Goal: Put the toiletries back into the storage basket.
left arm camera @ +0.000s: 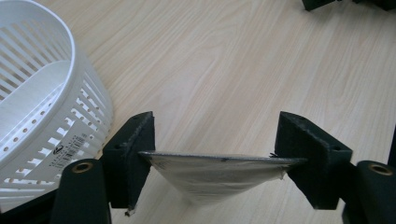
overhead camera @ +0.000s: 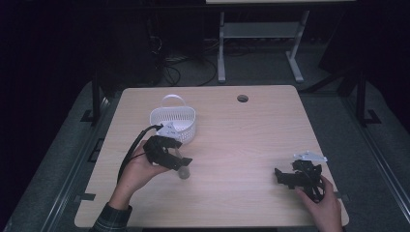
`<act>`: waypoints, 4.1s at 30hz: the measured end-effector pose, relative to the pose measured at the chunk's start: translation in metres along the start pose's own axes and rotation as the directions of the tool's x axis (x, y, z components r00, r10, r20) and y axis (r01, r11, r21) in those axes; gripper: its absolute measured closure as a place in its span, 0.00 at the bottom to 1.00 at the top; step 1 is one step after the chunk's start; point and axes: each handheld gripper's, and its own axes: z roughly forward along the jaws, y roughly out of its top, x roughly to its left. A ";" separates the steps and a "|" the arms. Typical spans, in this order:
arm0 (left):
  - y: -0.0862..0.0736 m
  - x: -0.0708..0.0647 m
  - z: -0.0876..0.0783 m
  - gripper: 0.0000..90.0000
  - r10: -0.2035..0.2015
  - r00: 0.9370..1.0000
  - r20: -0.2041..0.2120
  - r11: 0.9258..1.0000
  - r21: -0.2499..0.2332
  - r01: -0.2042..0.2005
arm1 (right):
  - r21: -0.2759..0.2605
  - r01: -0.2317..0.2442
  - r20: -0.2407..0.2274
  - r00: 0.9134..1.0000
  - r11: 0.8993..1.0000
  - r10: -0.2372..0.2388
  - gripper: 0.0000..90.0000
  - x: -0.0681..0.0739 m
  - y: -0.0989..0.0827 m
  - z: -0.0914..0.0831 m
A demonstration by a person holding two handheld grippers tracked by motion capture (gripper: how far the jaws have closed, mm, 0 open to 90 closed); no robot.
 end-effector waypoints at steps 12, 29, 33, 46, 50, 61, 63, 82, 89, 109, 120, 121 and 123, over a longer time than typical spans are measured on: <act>-0.001 -0.001 -0.002 0.33 0.011 1.000 -0.002 1.000 0.004 -0.011 | 0.000 0.000 0.000 1.000 1.000 0.000 0.00 0.000 0.000 0.000; -0.003 -0.002 -0.014 0.33 0.002 1.000 0.002 1.000 -0.009 -0.001 | 0.000 0.000 -0.001 1.000 1.000 0.000 0.00 0.000 0.000 0.000; -0.004 0.000 -0.017 0.33 -0.001 1.000 -0.005 1.000 -0.009 0.001 | 0.000 0.000 -0.001 1.000 1.000 0.000 0.00 0.000 0.000 0.000; -0.011 0.009 -0.028 0.33 -0.042 0.999 -0.034 0.999 -0.020 0.041 | 0.000 0.000 -0.001 1.000 1.000 0.000 0.00 0.000 0.000 0.000; -0.014 0.014 -0.033 0.33 -0.056 0.997 -0.044 0.998 -0.022 0.056 | 0.000 0.000 0.000 1.000 1.000 0.000 0.00 0.000 0.000 0.000; -0.021 0.023 -0.042 0.33 -0.086 0.994 -0.073 0.996 -0.031 0.084 | 0.000 0.000 0.000 1.000 1.000 0.000 0.00 0.000 0.000 0.000; -0.023 0.025 -0.043 0.33 -0.089 0.993 -0.078 0.996 -0.028 0.087 | 0.000 0.000 0.000 1.000 1.000 0.000 0.00 0.000 0.000 0.000; -0.032 0.039 -0.054 0.33 -0.140 0.981 -0.131 0.990 -0.037 0.136 | 0.000 0.000 0.000 1.000 1.000 0.000 0.00 0.000 0.000 0.000; -0.035 0.047 -0.058 0.33 -0.153 0.978 -0.143 0.988 -0.045 0.148 | 0.000 0.000 -0.001 1.000 1.000 0.000 0.00 0.000 0.000 0.000; -0.035 0.070 -0.074 0.33 -0.181 0.969 -0.170 0.983 -0.061 0.173 | 0.000 0.002 -0.002 1.000 1.000 -0.002 0.00 0.000 0.000 0.000; -0.021 0.076 -0.086 0.33 -0.175 0.969 -0.177 0.984 -0.070 0.165 | 0.000 0.001 0.000 1.000 1.000 -0.001 0.00 0.000 0.000 0.000; -0.018 0.077 -0.088 0.33 -0.173 0.969 -0.178 0.984 -0.072 0.162 | -0.001 0.000 0.000 1.000 1.000 0.000 0.00 0.000 0.000 0.000; -0.015 0.077 -0.091 0.33 -0.170 0.969 -0.181 0.984 -0.076 0.159 | 0.000 0.000 0.000 1.000 1.000 0.000 0.00 0.000 0.000 0.000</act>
